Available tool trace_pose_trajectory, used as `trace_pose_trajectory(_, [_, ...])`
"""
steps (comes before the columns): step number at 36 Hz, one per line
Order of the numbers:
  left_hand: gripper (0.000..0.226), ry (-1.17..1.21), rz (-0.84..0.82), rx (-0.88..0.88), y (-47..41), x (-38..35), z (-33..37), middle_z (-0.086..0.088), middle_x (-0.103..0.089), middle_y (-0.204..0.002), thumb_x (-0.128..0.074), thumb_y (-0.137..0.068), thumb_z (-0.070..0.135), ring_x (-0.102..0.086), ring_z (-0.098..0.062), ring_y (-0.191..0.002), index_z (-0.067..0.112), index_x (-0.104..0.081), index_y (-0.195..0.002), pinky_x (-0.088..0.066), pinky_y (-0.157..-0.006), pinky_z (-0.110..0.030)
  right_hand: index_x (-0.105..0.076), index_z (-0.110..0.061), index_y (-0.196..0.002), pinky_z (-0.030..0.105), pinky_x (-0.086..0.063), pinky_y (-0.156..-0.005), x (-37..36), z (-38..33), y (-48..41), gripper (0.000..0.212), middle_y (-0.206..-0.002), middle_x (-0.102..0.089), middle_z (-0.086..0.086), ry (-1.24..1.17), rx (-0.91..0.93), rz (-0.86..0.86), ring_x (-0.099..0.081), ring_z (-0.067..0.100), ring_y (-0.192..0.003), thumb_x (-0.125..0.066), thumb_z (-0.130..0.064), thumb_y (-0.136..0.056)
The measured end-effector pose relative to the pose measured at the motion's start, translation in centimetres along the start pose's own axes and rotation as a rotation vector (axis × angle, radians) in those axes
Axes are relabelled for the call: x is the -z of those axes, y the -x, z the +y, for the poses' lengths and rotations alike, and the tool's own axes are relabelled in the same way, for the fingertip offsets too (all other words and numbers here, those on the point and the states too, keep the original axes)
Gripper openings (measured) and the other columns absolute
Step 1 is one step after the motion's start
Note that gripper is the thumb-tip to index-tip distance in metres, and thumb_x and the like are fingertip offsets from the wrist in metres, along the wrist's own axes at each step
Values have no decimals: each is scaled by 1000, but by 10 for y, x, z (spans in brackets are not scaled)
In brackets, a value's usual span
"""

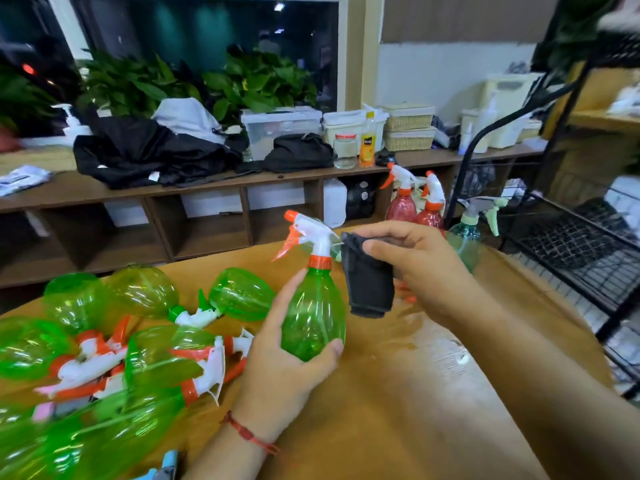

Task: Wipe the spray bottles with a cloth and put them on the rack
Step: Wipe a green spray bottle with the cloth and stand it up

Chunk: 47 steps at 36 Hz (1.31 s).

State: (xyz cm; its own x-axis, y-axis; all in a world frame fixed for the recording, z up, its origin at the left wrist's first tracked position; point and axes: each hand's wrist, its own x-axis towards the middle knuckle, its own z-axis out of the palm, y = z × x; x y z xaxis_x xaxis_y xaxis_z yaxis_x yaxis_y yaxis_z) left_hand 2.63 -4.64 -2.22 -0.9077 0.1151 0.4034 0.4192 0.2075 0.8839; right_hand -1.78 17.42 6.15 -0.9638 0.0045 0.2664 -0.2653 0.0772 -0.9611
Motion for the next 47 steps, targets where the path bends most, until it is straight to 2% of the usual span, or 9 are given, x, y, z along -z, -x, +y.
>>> trace_pose_trajectory(4, [99,-18,-24,-37,0,2,0,20,-64,-142,-92,-77,7,-65,-5,-126,55,-47,-151,-53,-101,-17,-83,-21,-102,36,-54,-83,2,5,6,32,-103,-80,5,39,-98,91,-71,25,-94,-55,-4,-98])
trace_pose_trajectory(7, [98,-20,-83,-40,1,1,-1,16,-63,-145,-92,-78,12,-64,-5,-127,57,-45,-152,-50,-103,-16,-82,-32,-101,34,-52,-83,0,2,11,29,-105,-79,-3,149,-130,95,-72,19,-93,-57,-20,-95])
trace_pose_trajectory(14, [99,-15,-159,-52,2,3,-3,17,-57,-152,-93,-79,12,-59,-5,-135,54,-44,-154,-50,-110,-22,-81,-26,-107,48,-61,-94,1,-16,25,13,-103,-80,-1,330,-105,-3,-76,19,-99,-68,-25,-103])
trace_pose_trajectory(17, [99,-16,-183,-67,4,2,-1,23,-53,-154,-93,-79,13,-54,5,-136,55,-44,-155,-44,-104,-7,-80,-18,-100,52,-61,-91,3,-23,30,16,-101,-80,8,331,-137,-20,-75,22,-88,-68,-27,-103])
trace_pose_trajectory(23, [105,12,-238,-36,9,-7,3,52,-43,-142,-93,-76,37,-47,21,-132,57,-32,-158,-39,-98,1,-80,-16,-97,40,-57,-77,13,-24,35,20,-98,-79,10,364,-170,28,-70,20,-82,-69,-32,-102])
trace_pose_trajectory(30, [94,84,-210,38,10,-15,-10,30,-55,-146,-84,-72,63,-56,1,-136,52,-39,-154,-56,-102,-35,-81,-20,-98,46,-62,-75,45,-33,47,17,-92,-79,7,383,-169,142,-73,25,-81,-68,-29,-104])
trace_pose_trajectory(35, [78,1,-186,36,8,-20,-21,32,-59,-138,-87,-80,58,-59,2,-131,47,-49,-147,-57,-98,-34,-81,-30,-98,31,-51,-68,89,-38,50,16,-93,-76,-6,653,-64,289,-70,17,-84,-66,-33,-104])
trace_pose_trajectory(40, [69,-118,-231,19,8,-25,-32,25,-59,-141,-78,-78,57,-56,6,-130,53,-52,-142,-57,-100,-35,-81,-26,-101,37,-55,-86,134,-25,47,15,-99,-77,-6,740,-33,433,-70,18,-95,-66,-29,-102])
trace_pose_trajectory(47, [61,-194,-260,-2,9,-30,-36,25,-59,-139,-74,-80,59,-57,6,-128,55,-52,-137,-58,-95,-31,-80,-29,-102,35,-53,-87,180,5,37,16,-99,-75,-10,793,-13,593,-68,17,-96,-64,-32,-102])
